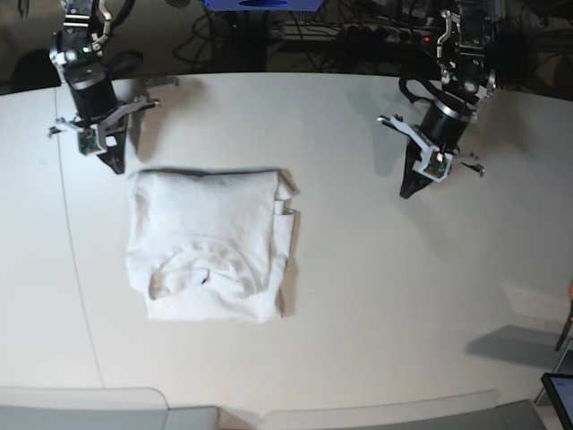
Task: Fold the T-shirt properly
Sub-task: 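Open both grippers and raise them off the folded shirt, then lower the left gripper to the shirt's side edge and tuck it in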
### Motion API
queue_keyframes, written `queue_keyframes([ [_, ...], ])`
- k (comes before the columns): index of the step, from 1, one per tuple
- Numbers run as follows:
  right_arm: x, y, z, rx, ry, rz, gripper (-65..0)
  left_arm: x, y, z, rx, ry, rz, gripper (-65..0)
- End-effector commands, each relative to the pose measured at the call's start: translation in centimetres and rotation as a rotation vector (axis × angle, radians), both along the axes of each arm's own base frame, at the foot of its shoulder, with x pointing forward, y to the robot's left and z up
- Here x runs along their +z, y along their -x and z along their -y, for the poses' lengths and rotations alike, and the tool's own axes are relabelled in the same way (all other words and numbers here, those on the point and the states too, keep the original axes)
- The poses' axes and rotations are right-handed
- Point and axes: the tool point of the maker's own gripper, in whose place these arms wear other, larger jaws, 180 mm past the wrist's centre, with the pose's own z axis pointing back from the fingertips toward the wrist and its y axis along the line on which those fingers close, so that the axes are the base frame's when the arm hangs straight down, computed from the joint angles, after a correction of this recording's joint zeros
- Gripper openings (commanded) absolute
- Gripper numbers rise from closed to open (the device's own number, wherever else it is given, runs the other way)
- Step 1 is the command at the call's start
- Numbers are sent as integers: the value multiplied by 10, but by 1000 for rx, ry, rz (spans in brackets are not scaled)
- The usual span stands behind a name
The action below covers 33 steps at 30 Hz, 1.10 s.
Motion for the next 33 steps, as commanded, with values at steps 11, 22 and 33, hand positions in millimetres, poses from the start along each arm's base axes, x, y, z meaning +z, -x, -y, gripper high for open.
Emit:
queue_keyframes([
  [11,16,7,3,-10,-8,64,-650,-6,37,-2,-1,48,30,-650],
  [22,3,-57,18,-53,14,-10,-650,-4,-55,39,46,108,16,-650],
  [33,-17,-62,19,-65,-10,-57,-650,-13,-107,108,-36,173,-44,-650],
])
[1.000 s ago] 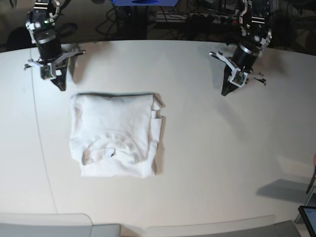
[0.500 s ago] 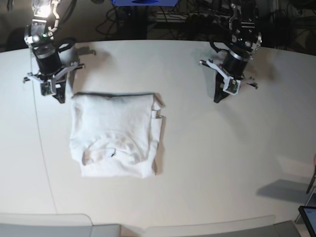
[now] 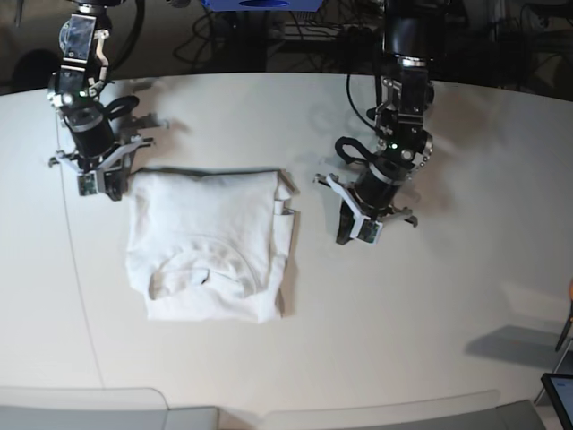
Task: Fold the T-shirt properly
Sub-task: 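Lower the left gripper to the shirt's side edge and tuck it in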
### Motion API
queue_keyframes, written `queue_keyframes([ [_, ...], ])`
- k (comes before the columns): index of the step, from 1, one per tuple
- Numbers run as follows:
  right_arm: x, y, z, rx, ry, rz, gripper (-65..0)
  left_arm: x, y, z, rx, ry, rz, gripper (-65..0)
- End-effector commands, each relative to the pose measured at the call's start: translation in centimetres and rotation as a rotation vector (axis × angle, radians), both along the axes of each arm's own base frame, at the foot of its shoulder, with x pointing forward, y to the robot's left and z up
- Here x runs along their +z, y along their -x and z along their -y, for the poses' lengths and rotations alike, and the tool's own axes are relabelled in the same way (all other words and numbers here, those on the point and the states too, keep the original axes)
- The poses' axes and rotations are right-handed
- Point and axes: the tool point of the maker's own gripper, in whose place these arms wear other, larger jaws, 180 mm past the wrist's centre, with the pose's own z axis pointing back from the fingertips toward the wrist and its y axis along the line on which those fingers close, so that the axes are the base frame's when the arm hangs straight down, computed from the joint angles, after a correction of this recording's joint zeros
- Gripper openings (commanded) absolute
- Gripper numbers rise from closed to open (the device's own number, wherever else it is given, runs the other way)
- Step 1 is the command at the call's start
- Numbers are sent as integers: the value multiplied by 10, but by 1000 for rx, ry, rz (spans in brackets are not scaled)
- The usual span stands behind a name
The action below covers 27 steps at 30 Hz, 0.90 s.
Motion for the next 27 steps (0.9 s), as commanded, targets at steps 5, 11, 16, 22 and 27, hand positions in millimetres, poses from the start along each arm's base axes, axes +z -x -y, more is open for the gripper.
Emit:
queue_keyframes([
  [5,3,-7,9,-8,6,25,-650,12,-6,42,-73,56,38,-650],
  [11,3,-6,13,-4,19,22,-650,11,-2,62,-75,63,41,-650],
  [16,5,-7,19,-1,35,24,-650,11,1,78,-116,63,40,-650],
  [22,11,-9,40,-57,46,43,-650,19,-8,95,-142,77,57,-650],
  [27,14,-9,49,-72,59,46,-650,13,-9,107,-149,95,33,-650],
])
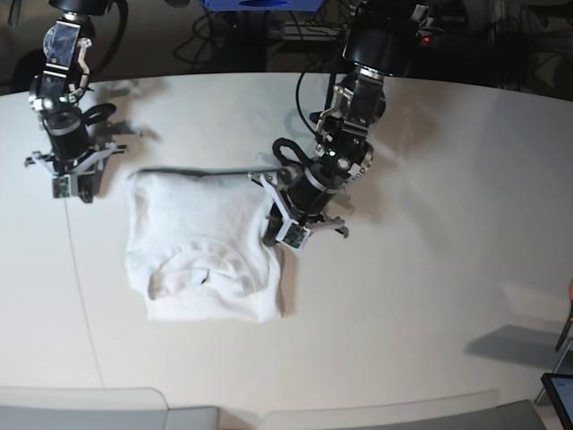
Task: Fold the T-shirt properly
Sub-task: 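Lower the left gripper to the shirt's side edge and tuck it in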
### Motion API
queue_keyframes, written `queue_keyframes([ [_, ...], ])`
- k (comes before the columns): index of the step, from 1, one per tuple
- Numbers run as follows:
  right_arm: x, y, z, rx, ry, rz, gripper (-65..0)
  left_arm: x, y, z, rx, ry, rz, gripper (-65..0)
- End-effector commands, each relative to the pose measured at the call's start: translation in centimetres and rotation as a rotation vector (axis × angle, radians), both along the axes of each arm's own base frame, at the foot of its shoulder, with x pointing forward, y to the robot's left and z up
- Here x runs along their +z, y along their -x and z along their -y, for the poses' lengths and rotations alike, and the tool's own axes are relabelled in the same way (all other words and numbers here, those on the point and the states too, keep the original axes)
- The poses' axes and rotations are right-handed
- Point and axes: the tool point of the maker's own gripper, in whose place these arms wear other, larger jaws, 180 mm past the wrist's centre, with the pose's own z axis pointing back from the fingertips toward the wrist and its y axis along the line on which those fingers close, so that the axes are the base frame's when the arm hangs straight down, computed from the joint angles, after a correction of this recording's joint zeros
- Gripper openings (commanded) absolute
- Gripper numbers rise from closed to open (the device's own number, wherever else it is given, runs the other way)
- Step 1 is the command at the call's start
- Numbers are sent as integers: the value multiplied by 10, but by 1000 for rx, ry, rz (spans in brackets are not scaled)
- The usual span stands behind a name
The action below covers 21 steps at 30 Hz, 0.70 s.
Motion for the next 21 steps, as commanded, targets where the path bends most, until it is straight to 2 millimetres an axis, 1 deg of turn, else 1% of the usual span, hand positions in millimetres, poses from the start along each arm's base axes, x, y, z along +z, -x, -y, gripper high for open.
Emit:
queue_keyframes([
  [1,13,-7,4,-3,8,50,-650,12,-8,7,-3,28,31,-650],
  [3,15,-6,13,-19,18,52,-650,10,-10,13,-6,38,22,-650],
  [4,16,-6,15,-22,19,52,-650,8,-10,15,-8,37,16,-650],
  [8,16,-6,17,-26,20,54,-650,-3,-7,25,-37,-29,13,-650],
  [10,16,-6,17,-26,20,54,-650,-5,-6,31,-50,-57,18,-650],
  [12,17,-6,17,-26,20,56,-650,-4,-6,40,-59,-63,22,-650],
  [14,17,-6,17,-26,20,56,-650,2,-7,44,-62,-63,38,-650],
  [18,17,-6,17,-26,20,57,-650,18,-14,37,-45,-60,78,-650],
  [21,18,-7,17,-26,21,59,-650,28,-23,12,-9,-87,118,-650],
])
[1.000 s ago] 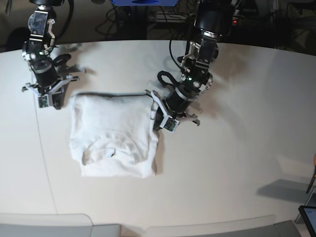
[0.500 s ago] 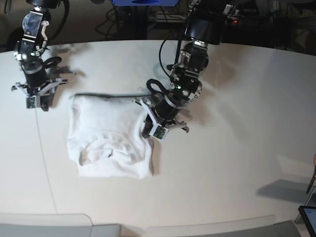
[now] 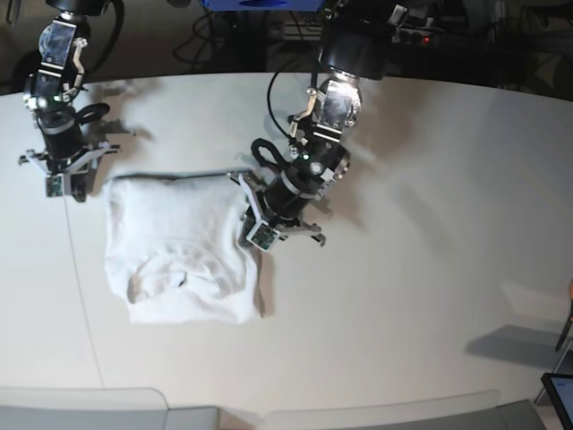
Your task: Fold the T-shirt properly
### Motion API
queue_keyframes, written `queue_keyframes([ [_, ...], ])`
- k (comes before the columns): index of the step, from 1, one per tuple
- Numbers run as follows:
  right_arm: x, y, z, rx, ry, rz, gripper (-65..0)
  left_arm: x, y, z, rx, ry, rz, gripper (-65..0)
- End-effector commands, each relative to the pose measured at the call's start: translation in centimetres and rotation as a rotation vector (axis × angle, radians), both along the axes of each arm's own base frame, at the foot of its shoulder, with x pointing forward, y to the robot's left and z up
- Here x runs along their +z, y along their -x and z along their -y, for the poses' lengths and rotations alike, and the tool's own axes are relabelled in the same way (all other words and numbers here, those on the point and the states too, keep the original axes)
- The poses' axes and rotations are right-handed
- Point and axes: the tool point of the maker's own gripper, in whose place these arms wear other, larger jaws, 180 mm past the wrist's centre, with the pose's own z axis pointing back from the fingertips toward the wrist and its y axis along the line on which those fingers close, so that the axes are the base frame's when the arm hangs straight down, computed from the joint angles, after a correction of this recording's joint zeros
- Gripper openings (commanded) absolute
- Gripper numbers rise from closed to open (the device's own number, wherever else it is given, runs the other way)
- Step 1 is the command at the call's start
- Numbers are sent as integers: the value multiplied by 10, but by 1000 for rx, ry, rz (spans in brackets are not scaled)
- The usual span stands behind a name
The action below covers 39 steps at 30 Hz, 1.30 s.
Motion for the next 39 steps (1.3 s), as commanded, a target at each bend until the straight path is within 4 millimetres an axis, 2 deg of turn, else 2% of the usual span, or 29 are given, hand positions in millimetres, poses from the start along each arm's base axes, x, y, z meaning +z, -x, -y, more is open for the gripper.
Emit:
queue_keyframes([
  [1,15,-9,4,3,11,54,-650,26,-17,-10,41,20,79,-650],
  [5,15,-7,3,6,12,55,-650,43,-30,-60,157,11,129,-650],
  [9,17,-4,3,10,10,80,-650,40,-11,-102,207,-43,140,-650],
  [16,32,21,-9,48,-11,244,-650,28,58,-142,123,-129,195,-650],
  [18,28,31,-10,52,-11,227,-650,25,80,-151,92,-161,183,-650],
  [20,24,40,-10,52,-9,207,-650,27,98,-154,76,-148,170,-650],
  [23,14,68,-9,50,-2,150,-650,34,130,-155,46,-105,143,-650],
  [26,13,87,-18,41,-16,127,-650,37,160,-150,20,-60,122,-650],
  [31,13,120,-28,3,-37,85,-650,22,204,-141,-35,-80,69,-650],
  [34,6,143,-34,-21,-56,38,-650,11,228,-137,-55,-104,16,-650],
  [39,-15,193,-39,-49,-66,-139,-650,-4,267,-135,-79,-131,-80,-650],
])
